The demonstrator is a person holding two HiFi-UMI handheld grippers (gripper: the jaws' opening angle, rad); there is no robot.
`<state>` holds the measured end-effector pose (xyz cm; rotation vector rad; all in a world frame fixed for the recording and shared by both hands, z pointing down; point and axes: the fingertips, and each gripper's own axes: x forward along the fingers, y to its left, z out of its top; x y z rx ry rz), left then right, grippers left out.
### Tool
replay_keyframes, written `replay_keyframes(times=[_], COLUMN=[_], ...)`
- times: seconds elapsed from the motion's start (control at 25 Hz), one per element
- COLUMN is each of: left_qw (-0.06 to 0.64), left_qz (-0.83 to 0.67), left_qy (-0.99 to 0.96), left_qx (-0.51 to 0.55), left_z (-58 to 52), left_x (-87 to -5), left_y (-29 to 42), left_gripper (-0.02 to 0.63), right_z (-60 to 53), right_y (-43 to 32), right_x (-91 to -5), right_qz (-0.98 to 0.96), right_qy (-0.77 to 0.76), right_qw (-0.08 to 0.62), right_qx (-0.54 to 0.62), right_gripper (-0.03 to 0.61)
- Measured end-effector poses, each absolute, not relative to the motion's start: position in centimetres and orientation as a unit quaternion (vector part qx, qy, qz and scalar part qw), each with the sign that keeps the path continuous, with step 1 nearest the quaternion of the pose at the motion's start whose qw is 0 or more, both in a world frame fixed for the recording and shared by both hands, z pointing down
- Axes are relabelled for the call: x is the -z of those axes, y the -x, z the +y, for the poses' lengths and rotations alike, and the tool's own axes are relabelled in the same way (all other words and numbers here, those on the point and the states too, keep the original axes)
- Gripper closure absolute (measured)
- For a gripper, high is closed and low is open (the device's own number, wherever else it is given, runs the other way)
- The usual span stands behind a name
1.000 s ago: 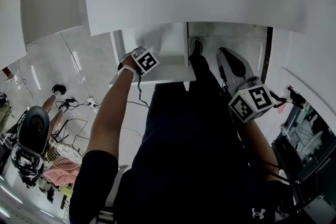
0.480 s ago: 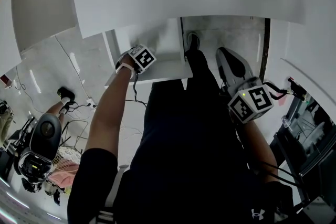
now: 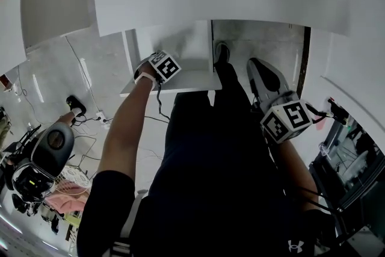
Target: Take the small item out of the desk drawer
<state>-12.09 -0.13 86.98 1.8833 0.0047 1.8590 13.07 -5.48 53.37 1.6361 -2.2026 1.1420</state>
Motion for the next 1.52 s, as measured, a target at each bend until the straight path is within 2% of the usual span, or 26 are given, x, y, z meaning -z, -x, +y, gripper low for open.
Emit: replay_keyframes(times=[0.6, 1.24, 1.52], left_qw=[0.214, 0.178, 0.185], left_qz=[-0.138, -0.306, -0.364], left_qy=[-0.747, -0.820, -0.830], left_qx=[-0.614, -0.449, -0.380], left_z=[-5.5, -10.7, -16.0], left_x=[-80.8, -66.2, -61.5], left_y=[12.1, 10.2, 9.5], left_gripper=[0.476, 0.476, 0.476], right_z=[-5.9, -7.8, -8.8], right_y=[-10.2, -7.7, -7.8], right_x=[-51.3, -47.3, -45.7], right_qz=[-0.791, -0.837, -0.841], right_qy=[-0.497, -0.452, -0.456], right_qw=[0.085, 0.080, 0.071], right_qx=[-0.346, -0.299, -0.282], right_gripper=[0.575, 0.575, 0.575])
